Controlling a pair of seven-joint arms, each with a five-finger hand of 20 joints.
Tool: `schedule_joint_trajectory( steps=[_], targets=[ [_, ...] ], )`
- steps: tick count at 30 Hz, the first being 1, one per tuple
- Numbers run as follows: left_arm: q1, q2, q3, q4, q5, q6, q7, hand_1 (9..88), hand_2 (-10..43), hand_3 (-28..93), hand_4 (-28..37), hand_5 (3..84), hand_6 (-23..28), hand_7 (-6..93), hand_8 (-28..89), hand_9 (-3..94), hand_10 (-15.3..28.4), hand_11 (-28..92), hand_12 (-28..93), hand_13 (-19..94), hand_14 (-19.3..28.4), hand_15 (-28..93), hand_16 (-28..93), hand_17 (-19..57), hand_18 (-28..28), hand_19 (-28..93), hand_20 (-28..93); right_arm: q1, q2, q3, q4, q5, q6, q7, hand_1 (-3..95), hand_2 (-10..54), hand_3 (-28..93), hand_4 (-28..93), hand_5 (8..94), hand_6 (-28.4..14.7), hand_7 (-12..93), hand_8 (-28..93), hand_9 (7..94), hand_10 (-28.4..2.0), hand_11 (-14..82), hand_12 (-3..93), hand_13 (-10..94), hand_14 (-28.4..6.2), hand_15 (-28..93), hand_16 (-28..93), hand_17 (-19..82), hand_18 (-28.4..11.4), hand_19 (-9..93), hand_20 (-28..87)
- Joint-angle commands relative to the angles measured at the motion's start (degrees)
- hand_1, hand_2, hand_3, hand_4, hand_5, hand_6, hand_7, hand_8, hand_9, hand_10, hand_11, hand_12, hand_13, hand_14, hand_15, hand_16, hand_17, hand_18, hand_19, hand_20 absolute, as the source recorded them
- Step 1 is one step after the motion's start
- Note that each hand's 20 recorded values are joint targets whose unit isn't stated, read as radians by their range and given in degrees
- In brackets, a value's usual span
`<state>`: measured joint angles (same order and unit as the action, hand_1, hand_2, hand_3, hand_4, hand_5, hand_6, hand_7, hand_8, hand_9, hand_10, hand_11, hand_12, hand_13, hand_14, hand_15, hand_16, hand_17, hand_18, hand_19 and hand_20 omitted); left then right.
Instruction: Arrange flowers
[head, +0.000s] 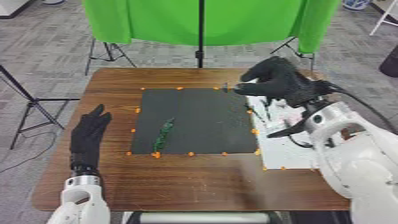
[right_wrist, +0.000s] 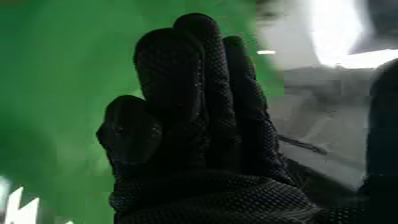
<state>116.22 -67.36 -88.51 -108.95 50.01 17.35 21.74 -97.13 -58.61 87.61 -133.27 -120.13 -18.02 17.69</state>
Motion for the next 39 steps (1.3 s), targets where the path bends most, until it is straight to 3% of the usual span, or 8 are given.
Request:
schedule_joint_trajectory(
  steps=[1, 12, 26, 30, 34, 35, 36, 39],
  targets=[
    [1.69, -0.64, 0.14, -0.30, 0.60, 0.67, -0.91, 18.4, 3.6, 67, -28.3, 47.4, 3.2, 11.0, -6, 44.0, 13.1, 18, 14, 34, 13.9, 10, 2, 8.3, 9.8, 3, 20, -14.32, 5.28, 15.53, 8.96, -16.92, 1.59, 3.76, 26.6, -9.5, 53, -18, 64.1, -3.3, 13, -6, 75.6, -15.3, 27.7, 27.8, 81, -8.0, 57, 31, 53, -15.5, 93, 47],
    [0.99, -0.32, 0.37, -0.23, 1.15, 0.18, -1.31, 20.0, 3.0, 67, -28.3, 47.3, 3.2, 11.1, -6, 44.3, 13.1, 18, 14, 35, 14.0, 10, 2, 8.3, 9.8, 3, 20, -17.70, 3.81, 16.49, 16.77, -22.86, -0.64, 3.85, 31.1, -9.5, 49, -24, 68.6, -2.6, 16, -7, 78.0, -13.4, 29.8, 27.5, 84, -5.7, 58, 31, 56, -13.8, 93, 50],
    [1.47, -0.58, 0.40, -0.24, 0.64, 0.43, -1.47, 20.5, 2.7, 67, -28.3, 47.2, 3.1, 11.1, -6, 44.5, 13.2, 18, 14, 35, 14.2, 10, 2, 8.3, 9.8, 4, 20, -20.64, 1.89, 16.97, 17.60, -18.68, -2.41, 7.56, 34.3, -9.5, 54, -25, 71.9, -2.1, 17, -7, 81.5, -12.0, 28.2, 26.1, 86, -4.9, 58, 32, 58, -13.6, 93, 53],
    [1.55, -0.57, 0.54, -0.23, 0.62, 0.22, -1.30, 20.7, 2.6, 67, -28.3, 47.2, 3.1, 11.2, -6, 44.6, 13.2, 18, 14, 35, 14.2, 10, 2, 8.3, 9.8, 3, 20, -21.17, 2.11, 16.24, 18.29, -19.72, 0.09, 6.72, 38.8, -9.5, 56, -25, 72.9, -1.2, 18, -7, 83.6, -10.6, 28.1, 25.9, 87, -4.2, 59, 32, 60, -13.5, 93, 58],
    [1.53, -0.55, 0.56, -0.26, 0.55, 0.29, -1.21, 21.0, 2.7, 67, -28.3, 47.3, 3.1, 11.3, -6, 44.7, 13.2, 18, 14, 35, 14.2, 10, 2, 8.3, 9.8, 4, 20, -21.52, 2.35, 15.35, 19.35, -19.63, 5.93, 5.36, 43.6, -9.5, 58, -26, 74.8, 0.0, 20, -8, 86.2, -9.9, 28.6, 25.9, 88, -3.6, 59, 32, 60, -13.1, 93, 59],
    [1.69, -0.55, 0.50, -0.36, 0.57, 0.35, -1.24, 21.0, 2.7, 67, -28.3, 47.3, 3.1, 11.3, -6, 44.7, 13.2, 18, 14, 36, 14.2, 10, 2, 8.3, 9.8, 4, 20, -21.69, 2.36, 15.21, 19.39, -19.45, 7.49, 5.23, 54.6, -9.5, 47, -19, 77.8, 0.0, 20, 7, 88.3, -9.7, 29.0, 26.4, 90, -3.1, 59, 32, 61, -12.7, 93, 59],
    [1.75, -0.55, 0.49, -0.36, 0.54, 0.36, -1.23, 21.1, 2.8, 67, -28.3, 47.4, 3.2, 11.3, -6, 44.8, 13.2, 19, 14, 36, 14.2, 10, 2, 8.3, 9.8, 4, 20, -21.86, 2.39, 15.09, 19.37, -19.30, 9.26, 5.24, 58.5, -9.5, 44, -16, 79.0, 0.0, 20, 12, 89.2, -9.6, 29.3, 26.6, 91, -2.8, 59, 32, 62, -12.7, 93, 59],
    [1.79, -0.50, 0.43, -0.39, 0.51, 0.34, -1.34, 21.0, 2.8, 67, -28.3, 47.4, 3.2, 11.3, -6, 44.8, 13.3, 19, 14, 36, 14.2, 10, 2, 8.3, 9.8, 4, 20, -21.88, 2.08, 15.43, 18.57, -19.26, 11.85, 4.86, 59.7, -9.5, 50, -16, 81.4, 1.2, 22, 14, 91.6, -8.9, 31.0, 28.5, 93, -2.2, 59, 33, 64, -12.3, 93, 61]
  ],
)
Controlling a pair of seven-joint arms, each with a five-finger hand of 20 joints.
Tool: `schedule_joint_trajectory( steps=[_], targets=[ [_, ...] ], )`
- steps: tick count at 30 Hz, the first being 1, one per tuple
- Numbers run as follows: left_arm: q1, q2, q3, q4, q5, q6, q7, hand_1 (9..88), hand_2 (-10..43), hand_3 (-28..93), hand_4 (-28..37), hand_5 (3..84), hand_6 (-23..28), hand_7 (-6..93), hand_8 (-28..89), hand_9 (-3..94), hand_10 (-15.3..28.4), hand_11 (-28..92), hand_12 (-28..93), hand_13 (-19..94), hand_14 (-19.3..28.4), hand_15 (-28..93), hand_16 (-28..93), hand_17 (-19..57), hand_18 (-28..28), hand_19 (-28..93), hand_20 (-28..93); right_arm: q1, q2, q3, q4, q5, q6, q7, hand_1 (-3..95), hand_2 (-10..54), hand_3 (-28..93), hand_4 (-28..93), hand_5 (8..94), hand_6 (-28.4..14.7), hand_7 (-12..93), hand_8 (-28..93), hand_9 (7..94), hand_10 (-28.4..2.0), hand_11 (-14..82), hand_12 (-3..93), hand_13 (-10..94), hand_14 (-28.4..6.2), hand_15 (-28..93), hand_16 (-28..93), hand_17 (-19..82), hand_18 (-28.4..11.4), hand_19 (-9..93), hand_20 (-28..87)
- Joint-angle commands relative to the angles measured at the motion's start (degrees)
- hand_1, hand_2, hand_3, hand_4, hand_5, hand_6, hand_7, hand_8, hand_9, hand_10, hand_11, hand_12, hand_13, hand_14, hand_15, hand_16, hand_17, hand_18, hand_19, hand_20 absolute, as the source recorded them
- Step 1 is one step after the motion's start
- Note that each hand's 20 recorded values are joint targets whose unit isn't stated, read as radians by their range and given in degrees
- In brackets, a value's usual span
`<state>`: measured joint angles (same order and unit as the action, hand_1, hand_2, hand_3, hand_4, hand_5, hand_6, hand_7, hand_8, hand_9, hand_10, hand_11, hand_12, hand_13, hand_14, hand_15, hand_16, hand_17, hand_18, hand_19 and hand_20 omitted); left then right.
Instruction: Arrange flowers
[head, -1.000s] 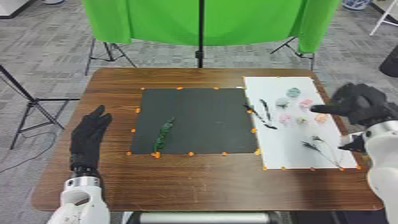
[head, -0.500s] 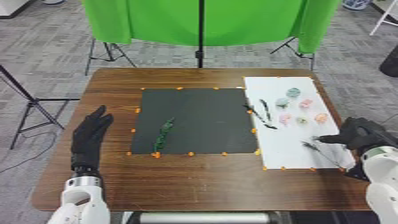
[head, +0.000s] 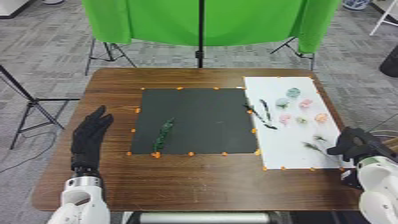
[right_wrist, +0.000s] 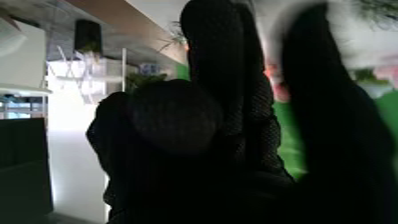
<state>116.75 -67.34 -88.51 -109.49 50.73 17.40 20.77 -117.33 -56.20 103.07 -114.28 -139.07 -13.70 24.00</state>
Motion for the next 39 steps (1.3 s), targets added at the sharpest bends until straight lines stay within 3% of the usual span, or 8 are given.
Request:
schedule_joint_trajectory(
  steps=[1, 8, 15, 26, 39],
  targets=[
    [1.23, -0.49, 0.44, 0.17, -0.23, 0.37, -0.41, 21.0, 2.8, 67, -28.3, 47.4, 3.2, 11.4, -6, 44.9, 13.3, 19, 14, 36, 14.3, 10, 2, 8.3, 9.8, 4, 20, -1.48, -0.44, 0.05, -0.77, -0.03, 8.64, -1.49, 60.1, -9.5, 51, -16, 81.7, 1.2, 23, 14, 91.8, -8.9, 31.9, 28.1, 93, -2.0, 59, 33, 64, -12.3, 93, 61],
    [1.43, -0.55, 0.53, 0.07, -0.29, 0.30, -0.51, 21.1, 2.8, 67, -28.3, 47.5, 3.3, 11.4, -6, 44.9, 13.3, 19, 14, 36, 14.3, 11, 2, 8.3, 9.8, 4, 20, 3.07, -1.51, -2.07, -6.16, 3.80, 12.93, -0.17, 60.4, -9.5, 52, -15, 82.6, 1.0, 23, 14, 92.6, -8.7, 34.2, 28.0, 94, -1.7, 60, 33, 65, -12.3, 93, 62],
    [1.28, -0.51, 0.42, 0.07, -0.35, 0.39, -0.49, 21.0, 2.8, 67, -28.3, 47.5, 3.3, 11.3, -7, 45.0, 13.3, 19, 14, 36, 14.4, 11, 2, 8.3, 9.8, 4, 20, 13.89, -6.50, -16.49, -10.01, 10.50, 12.82, 1.94, 60.6, -9.5, 52, -15, 82.9, 0.7, 24, 14, 92.9, -8.7, 34.5, 27.9, 94, -1.6, 60, 33, 66, -12.0, 93, 62],
    [0.78, -0.32, 0.74, 0.13, -0.17, 0.14, -1.00, 21.2, 2.9, 67, -28.3, 47.5, 3.3, 11.3, -7, 45.1, 13.3, 19, 14, 36, 14.4, 11, 2, 8.3, 9.8, 4, 20, 22.00, -23.77, -33.31, -0.74, 10.62, 11.38, 5.01, 60.9, -9.5, 52, -13, 83.2, -0.4, 24, 14, 93.4, -8.9, 35.3, 27.5, 94, -0.7, 62, 31, 68, -10.9, 93, 62],
    [0.78, 0.25, 1.11, -0.16, -0.04, 0.33, -1.62, 21.3, 2.7, 67, -28.2, 47.4, 3.4, 11.2, -6, 45.0, 13.5, 19, 14, 36, 14.5, 11, 2, 8.2, 9.7, 3, 20, 22.67, -28.79, -38.95, 5.16, 17.28, 11.59, 9.61, 61.0, -9.5, 52, -12, 82.6, -1.0, 25, 14, 92.8, -9.2, 35.9, 27.4, 94, 0.1, 62, 30, 69, -10.4, 93, 62]
  ],
)
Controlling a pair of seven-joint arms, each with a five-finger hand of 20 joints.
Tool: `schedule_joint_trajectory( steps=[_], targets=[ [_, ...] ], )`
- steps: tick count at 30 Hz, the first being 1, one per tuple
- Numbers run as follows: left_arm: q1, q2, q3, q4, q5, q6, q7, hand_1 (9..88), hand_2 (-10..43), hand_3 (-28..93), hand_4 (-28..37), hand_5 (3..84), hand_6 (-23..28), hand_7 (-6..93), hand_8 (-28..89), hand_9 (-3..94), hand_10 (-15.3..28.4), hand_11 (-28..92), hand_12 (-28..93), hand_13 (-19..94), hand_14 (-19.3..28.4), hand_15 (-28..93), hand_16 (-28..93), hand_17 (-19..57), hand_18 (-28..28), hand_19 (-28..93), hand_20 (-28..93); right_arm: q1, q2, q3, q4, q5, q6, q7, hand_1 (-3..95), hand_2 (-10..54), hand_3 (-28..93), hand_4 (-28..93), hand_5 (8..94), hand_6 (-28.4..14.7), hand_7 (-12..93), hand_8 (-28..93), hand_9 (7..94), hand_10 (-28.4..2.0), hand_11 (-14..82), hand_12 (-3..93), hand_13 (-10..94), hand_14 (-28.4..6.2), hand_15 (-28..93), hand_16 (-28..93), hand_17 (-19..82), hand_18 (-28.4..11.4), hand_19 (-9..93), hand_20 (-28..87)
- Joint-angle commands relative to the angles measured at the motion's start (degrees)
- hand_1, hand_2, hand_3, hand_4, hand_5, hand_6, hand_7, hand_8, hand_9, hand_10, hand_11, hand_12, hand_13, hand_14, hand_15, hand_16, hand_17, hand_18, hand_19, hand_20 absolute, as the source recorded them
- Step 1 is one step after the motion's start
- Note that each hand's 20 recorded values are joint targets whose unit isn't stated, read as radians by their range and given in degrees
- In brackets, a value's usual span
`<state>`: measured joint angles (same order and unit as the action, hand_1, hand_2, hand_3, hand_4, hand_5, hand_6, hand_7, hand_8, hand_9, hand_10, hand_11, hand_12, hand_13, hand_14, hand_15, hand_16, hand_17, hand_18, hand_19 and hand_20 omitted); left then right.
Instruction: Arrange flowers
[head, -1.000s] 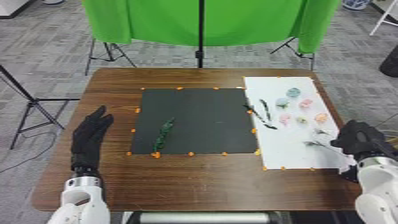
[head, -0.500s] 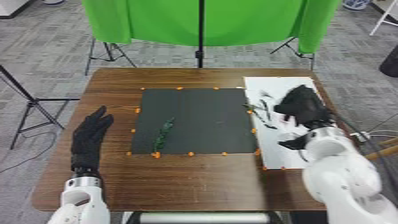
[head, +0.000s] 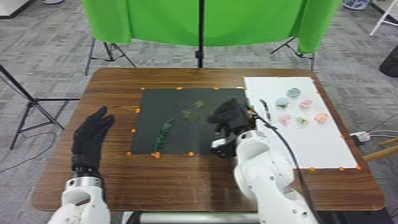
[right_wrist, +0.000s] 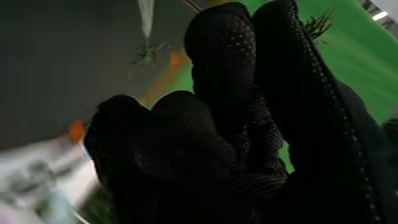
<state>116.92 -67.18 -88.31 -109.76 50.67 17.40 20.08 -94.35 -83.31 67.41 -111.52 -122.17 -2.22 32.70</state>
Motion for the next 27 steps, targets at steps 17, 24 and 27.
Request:
schedule_joint_trajectory(
  steps=[17, 24, 27],
  targets=[
    [0.14, 0.09, 1.04, 0.28, 0.53, -0.75, -2.06, 21.8, 2.0, 67, -27.1, 47.1, 3.4, 10.8, -6, 44.7, 13.4, 19, 14, 36, 14.5, 11, 2, 8.1, 9.8, 4, 20, 0.83, -3.02, -5.89, 6.19, -2.38, 0.60, -2.65, 66.3, -9.5, 22, 6, 80.4, -2.1, 31, 13, 91.6, -9.8, 37.0, 27.3, 94, -0.1, 61, 31, 69, -9.3, 93, 62],
    [0.37, -0.02, 0.94, 0.19, 0.52, -0.81, -2.32, 21.8, 1.4, 67, -26.6, 47.0, 3.4, 10.6, -6, 44.5, 13.4, 18, 14, 36, 14.5, 10, 2, 8.0, 9.8, 4, 20, 0.76, -3.42, -5.66, 6.84, -2.93, 0.63, -3.55, 81.4, -9.5, -28, 37, 79.6, -2.6, 31, 13, 91.6, -10.1, 36.6, 26.8, 94, -0.2, 60, 31, 69, -10.1, 93, 61],
    [0.50, 0.00, 0.83, 0.12, 0.49, -0.70, -2.20, 21.9, 1.4, 67, -26.6, 46.8, 3.5, 10.5, -6, 44.5, 13.5, 18, 14, 36, 14.5, 10, 2, 7.9, 9.9, 4, 20, 0.63, -3.33, -5.53, 6.60, -2.61, 0.83, -4.17, 80.5, -9.5, -28, 37, 79.5, -2.5, 31, 13, 91.5, -10.1, 36.6, 26.8, 94, -0.2, 60, 31, 69, -10.0, 93, 61]
  ],
)
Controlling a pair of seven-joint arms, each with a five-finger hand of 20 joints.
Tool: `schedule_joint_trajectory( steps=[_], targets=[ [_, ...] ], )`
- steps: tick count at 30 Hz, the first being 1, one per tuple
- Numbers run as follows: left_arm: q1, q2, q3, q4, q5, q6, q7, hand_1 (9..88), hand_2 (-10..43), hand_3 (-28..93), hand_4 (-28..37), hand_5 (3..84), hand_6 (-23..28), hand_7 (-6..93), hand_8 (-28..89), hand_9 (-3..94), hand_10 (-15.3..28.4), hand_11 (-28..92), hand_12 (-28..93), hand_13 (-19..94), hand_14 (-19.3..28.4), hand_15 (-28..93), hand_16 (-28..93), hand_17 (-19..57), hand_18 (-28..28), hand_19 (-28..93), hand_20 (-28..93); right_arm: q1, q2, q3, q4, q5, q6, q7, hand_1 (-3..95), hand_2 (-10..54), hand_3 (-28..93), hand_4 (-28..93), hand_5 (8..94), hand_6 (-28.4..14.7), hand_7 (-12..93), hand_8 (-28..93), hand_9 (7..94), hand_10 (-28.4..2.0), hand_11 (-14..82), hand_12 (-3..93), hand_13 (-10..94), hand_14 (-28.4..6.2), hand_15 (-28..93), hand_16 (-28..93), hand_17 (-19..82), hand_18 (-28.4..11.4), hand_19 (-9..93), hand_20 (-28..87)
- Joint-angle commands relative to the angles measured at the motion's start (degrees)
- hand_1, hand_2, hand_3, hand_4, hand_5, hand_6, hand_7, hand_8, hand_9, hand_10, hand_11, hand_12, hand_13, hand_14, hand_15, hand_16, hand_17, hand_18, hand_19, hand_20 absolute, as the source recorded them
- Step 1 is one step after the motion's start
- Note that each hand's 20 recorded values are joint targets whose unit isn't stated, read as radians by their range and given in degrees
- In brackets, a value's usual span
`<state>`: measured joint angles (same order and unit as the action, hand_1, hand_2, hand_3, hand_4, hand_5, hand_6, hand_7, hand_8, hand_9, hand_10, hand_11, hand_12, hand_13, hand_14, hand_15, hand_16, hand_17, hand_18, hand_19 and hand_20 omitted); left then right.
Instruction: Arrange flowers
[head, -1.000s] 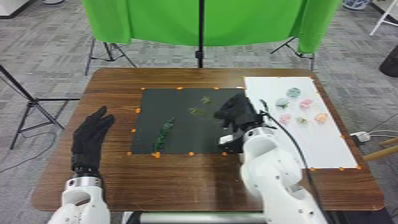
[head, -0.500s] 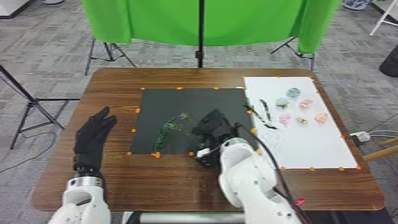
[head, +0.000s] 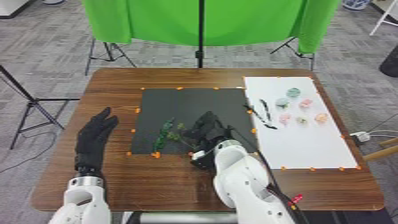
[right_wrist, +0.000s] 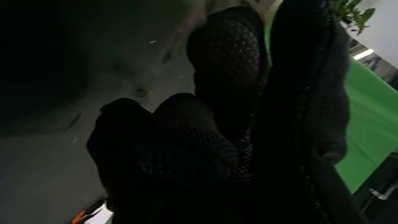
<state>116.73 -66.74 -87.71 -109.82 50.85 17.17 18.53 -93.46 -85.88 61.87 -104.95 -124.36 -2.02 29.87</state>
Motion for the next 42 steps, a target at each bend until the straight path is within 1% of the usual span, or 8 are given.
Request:
schedule_joint_trajectory(
  steps=[1, 4, 6, 7, 11, 14, 21, 42],
  targets=[
    [0.68, -0.42, 0.21, 0.20, 0.28, -0.47, -0.68, 21.8, 1.3, 67, -26.5, 46.8, 3.4, 10.5, -6, 44.5, 13.5, 18, 14, 36, 14.5, 10, 2, 7.9, 9.9, 4, 20, -0.15, -0.74, -0.03, 0.04, -0.26, 0.75, -1.48, 80.1, -9.5, -28, 37, 79.4, -2.5, 31, 12, 91.5, -10.1, 36.6, 26.8, 94, -0.2, 60, 31, 69, -10.0, 93, 61],
    [0.49, -0.51, 0.33, 0.29, 0.35, -0.65, -0.58, 21.9, 1.2, 67, -26.5, 46.8, 3.3, 10.6, -6, 44.5, 13.5, 18, 14, 35, 14.6, 10, 2, 7.9, 9.9, 4, 20, -0.26, -0.90, 0.50, -0.23, -1.08, 0.33, -3.18, 75.4, -9.5, -21, 33, 78.8, -2.4, 31, 11, 91.3, -10.2, 36.6, 26.7, 94, -0.3, 60, 31, 69, -10.0, 93, 61],
    [0.45, -0.63, 0.26, 0.26, 0.42, -0.83, -0.59, 22.0, 1.2, 67, -26.4, 46.8, 3.3, 10.6, -6, 44.5, 13.5, 18, 14, 36, 14.6, 10, 2, 7.9, 9.9, 4, 20, -0.68, -0.59, 1.07, -1.66, -1.82, -0.27, -4.28, 56.4, -9.5, 31, -3, 78.5, -2.2, 30, 10, 91.1, -10.3, 36.6, 26.8, 94, -0.4, 60, 31, 69, -9.9, 93, 61],
    [0.41, -0.63, 0.25, 0.29, 0.37, -0.85, -0.54, 22.0, 1.2, 67, -26.5, 46.8, 3.3, 10.6, -6, 44.5, 13.5, 18, 14, 36, 14.6, 10, 2, 7.9, 9.9, 4, 20, -0.95, -0.03, 1.37, -2.87, -2.45, -1.04, -4.53, 51.4, -9.5, 43, -11, 78.4, -2.2, 29, 9, 91.0, -10.3, 36.6, 26.8, 94, -0.4, 60, 31, 68, -10.1, 93, 60],
    [0.86, -0.64, -0.35, 0.18, 0.21, -0.77, -0.59, 22.0, 1.2, 67, -26.4, 46.9, 3.4, 10.6, -6, 44.5, 13.5, 18, 14, 36, 14.6, 10, 2, 7.9, 9.9, 4, 20, -2.56, 3.93, 2.48, -8.33, -6.06, -5.32, -4.43, 43.4, -9.3, 58, -13, 79.3, -1.9, 28, 7, 91.5, -10.4, 36.8, 26.5, 94, -0.8, 60, 31, 68, -10.3, 93, 60],
    [1.27, -0.82, -0.57, 0.03, 0.15, -0.61, -0.62, 22.1, 1.2, 67, -26.4, 46.9, 3.4, 10.6, -6, 44.5, 13.6, 18, 14, 36, 14.6, 11, 2, 7.9, 9.9, 4, 20, -3.68, 6.46, 4.01, -11.81, -6.80, -12.85, -2.09, 37.0, 1.9, 60, -11, 80.7, -1.5, 29, -9, 92.2, -10.7, 36.5, 26.8, 94, -1.3, 60, 31, 68, -11.0, 93, 61],
    [0.75, -0.94, -0.22, 0.26, 0.35, -1.04, -0.77, 22.1, 1.2, 67, -26.3, 46.9, 3.4, 10.7, -6, 44.6, 13.6, 18, 14, 36, 14.6, 11, 2, 7.9, 9.9, 4, 20, -4.71, 6.97, 5.21, -11.66, -8.65, -20.12, 0.36, 33.5, 14.6, 61, -9, 80.8, -2.2, 18, -9, 92.4, -11.1, 35.4, 27.5, 94, -2.2, 60, 31, 68, -11.6, 93, 61],
    [0.79, -0.93, 0.02, 0.18, 0.24, -0.76, -0.59, 22.2, 1.2, 67, -26.3, 46.9, 3.4, 10.7, -6, 44.5, 13.4, 18, 14, 35, 14.6, 11, 2, 7.8, 9.9, 4, 20, -3.86, 4.99, 2.45, -9.44, -6.22, -22.92, 1.14, 33.5, 18.0, 57, -7, 79.8, -2.2, 15, -8, 93.4, -12.6, 34.6, 27.8, 94, -3.0, 60, 31, 68, -11.7, 93, 60]
  ],
)
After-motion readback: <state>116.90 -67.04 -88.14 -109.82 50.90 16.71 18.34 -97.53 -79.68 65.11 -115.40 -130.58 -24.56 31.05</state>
